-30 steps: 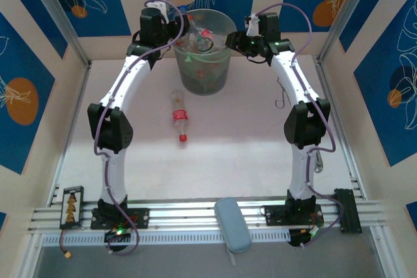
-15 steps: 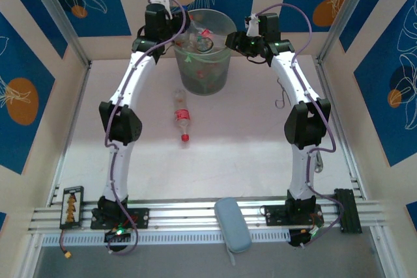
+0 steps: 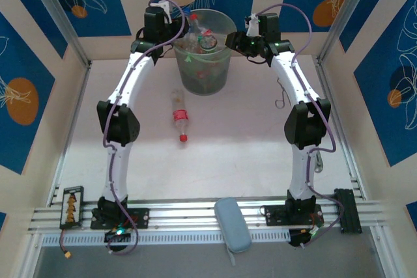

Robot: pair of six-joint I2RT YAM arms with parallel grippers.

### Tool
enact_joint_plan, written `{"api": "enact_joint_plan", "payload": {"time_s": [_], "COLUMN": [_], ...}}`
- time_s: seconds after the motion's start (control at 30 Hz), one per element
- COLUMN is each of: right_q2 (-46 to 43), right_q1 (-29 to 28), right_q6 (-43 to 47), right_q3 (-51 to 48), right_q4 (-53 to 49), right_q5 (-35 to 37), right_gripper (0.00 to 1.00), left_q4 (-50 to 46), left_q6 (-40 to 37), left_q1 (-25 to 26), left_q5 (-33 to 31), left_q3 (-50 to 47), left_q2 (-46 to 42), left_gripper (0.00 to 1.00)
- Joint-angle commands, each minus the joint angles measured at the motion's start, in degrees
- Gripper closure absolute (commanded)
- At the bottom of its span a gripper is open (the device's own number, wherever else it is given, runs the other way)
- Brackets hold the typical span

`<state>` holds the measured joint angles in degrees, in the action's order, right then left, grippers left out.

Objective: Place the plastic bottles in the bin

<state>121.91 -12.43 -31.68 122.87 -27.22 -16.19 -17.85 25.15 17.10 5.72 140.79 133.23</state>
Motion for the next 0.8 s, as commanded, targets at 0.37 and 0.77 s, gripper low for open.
{"api": "enact_joint_plan", "payload": {"time_s": [0.37,0.77], "right_q2": [-5.10,-15.66], "right_q1": [-0.17,2.71], "right_q6": [0.34,2.32], "right_q3": [2.63,-7.25], "right_q4": [-2.22,0.22], "right_q5": [-2.43,0.13], "right_gripper": [0.34,0.10], "left_q4": [-1.50,0.45], "left_q6": [3.87,4.51], "left_q1": [-0.62,-2.07], "left_q5": [5.28,4.60], "left_q3": [-0.87,-15.95], "left_q2": [-6.99,-21.14], "left_gripper": [0.42,0.30]}}
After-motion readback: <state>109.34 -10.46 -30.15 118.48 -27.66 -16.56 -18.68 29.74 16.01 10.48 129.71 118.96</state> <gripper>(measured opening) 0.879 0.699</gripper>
